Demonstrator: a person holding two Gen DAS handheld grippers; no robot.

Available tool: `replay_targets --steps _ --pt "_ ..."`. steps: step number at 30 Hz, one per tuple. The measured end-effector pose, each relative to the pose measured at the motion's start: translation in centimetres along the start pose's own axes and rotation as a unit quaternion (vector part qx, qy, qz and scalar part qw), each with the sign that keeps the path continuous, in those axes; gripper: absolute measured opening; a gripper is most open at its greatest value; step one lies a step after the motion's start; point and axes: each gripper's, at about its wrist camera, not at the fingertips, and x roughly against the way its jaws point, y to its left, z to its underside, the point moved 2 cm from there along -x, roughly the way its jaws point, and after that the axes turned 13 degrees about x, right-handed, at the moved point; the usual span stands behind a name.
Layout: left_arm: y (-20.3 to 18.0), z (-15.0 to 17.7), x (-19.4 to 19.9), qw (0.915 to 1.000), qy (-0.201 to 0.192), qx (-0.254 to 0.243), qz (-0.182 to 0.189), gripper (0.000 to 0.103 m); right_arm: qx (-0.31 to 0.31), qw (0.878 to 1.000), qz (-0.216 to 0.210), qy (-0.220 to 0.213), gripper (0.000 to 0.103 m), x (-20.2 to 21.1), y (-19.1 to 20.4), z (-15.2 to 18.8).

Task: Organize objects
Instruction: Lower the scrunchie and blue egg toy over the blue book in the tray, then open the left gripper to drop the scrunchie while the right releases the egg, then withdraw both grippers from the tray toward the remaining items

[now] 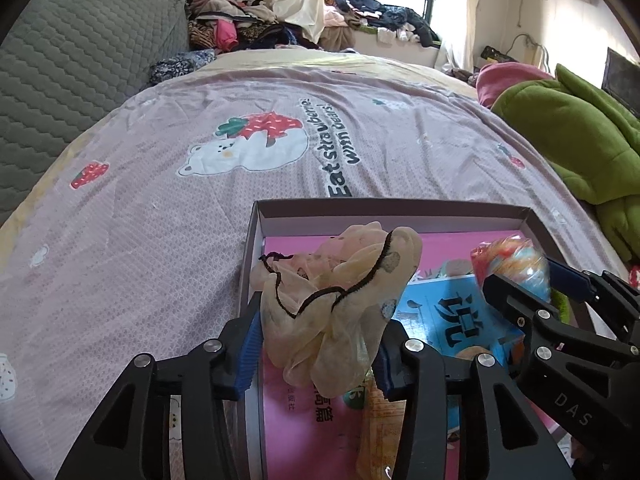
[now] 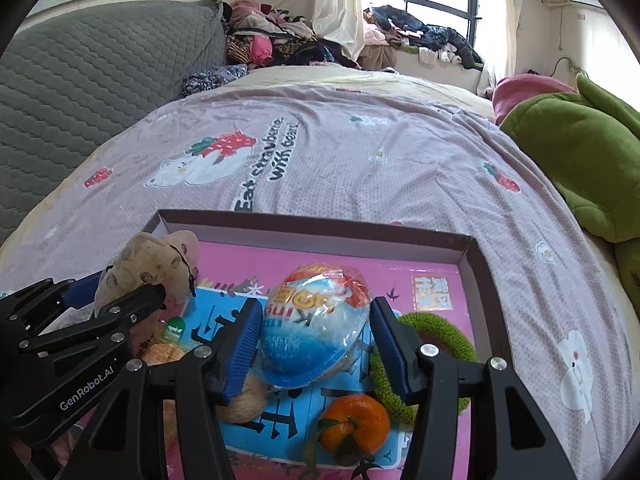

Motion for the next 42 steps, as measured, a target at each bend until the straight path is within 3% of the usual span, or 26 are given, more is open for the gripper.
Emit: replay_targets --steps 3,17,29,35,42 --pt "0.0 -0.2 0.6 1.0 -0.005 0.002 0.005 0.062 0.004 1.0 0.003 -0.009 0.055 0.8 0.0 -0.3" --pt "-0.4 -0.2 3.2 0.9999 -0.014 -0.001 0.006 0.074 0.016 0.999 0.018 -0.033 0.055 6.6 -0.9 0.3" --pt "-1.6 1.7 11.3 0.9983 -0.056 0.01 0.014 0.076 0.022 0.998 0.034 -0.046 0.055 15.6 -3.8 2.9" --pt "-2.4 5.0 14.9 0.9992 -0.035 0.009 0.02 0.076 0.012 0.999 0.025 -0.038 0.059 18.5 -4.7 5.5" --pt "-3.6 7.8 17.1 0.9999 -0.015 -0.003 0.001 0.076 0.022 0.999 0.017 -0.021 0.061 20.1 -4.6 8.4"
